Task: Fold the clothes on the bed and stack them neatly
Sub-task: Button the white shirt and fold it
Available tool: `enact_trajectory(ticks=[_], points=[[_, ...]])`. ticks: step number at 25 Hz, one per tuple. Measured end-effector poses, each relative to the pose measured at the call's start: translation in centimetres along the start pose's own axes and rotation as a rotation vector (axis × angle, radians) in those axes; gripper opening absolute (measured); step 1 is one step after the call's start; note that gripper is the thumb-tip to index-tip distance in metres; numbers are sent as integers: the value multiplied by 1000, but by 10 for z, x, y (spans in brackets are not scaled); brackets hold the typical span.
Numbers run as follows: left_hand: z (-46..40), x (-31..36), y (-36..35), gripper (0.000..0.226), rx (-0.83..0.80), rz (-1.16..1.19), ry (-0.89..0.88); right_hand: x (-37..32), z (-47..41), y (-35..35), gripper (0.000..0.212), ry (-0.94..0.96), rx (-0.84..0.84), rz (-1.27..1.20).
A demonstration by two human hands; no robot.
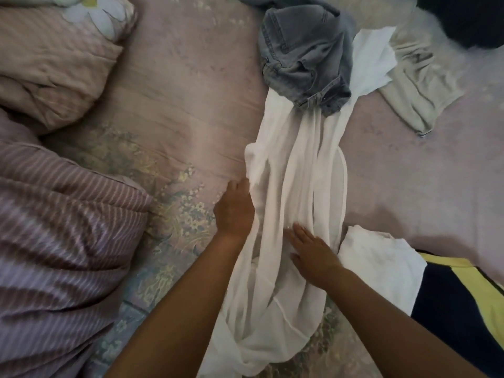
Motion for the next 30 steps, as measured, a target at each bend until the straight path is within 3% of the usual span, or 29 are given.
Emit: enact_trajectory(ticks=[6, 10, 13, 16, 19, 21, 23, 26, 30], points=[[113, 28, 106, 33, 191, -112, -337, -49, 53, 90, 60, 31, 343, -168], [187, 37, 177, 44, 215, -72, -400, -104, 101, 129, 67, 196, 406, 47], [222, 44, 225, 42, 225, -91, -444, -151, 128, 140, 44, 358, 420, 228], [228, 33, 268, 42, 182, -99, -386, -181, 143, 157, 23, 343, 331, 291], [219, 23, 317, 28, 46, 4, -174, -193, 175, 197, 25, 267, 349, 199], [207, 26, 350, 36, 14, 117, -60, -204, 207, 235, 29, 284, 379, 187], [197, 51, 391, 35, 73, 106, -127, -216, 242, 277, 31, 307, 428, 182], [187, 96, 462, 28, 302, 198, -255, -230, 297, 338, 31, 334, 490, 78], [179, 171, 548, 17, 345, 372, -434, -238, 375, 408, 28, 302, 688, -51]])
Point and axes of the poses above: each hand's wrist, its own z-axis away from the middle knuckle, its own y-axis out of the back of the hand, x = y × z, the point moved 5 cm from there along -z, towards the middle knuckle
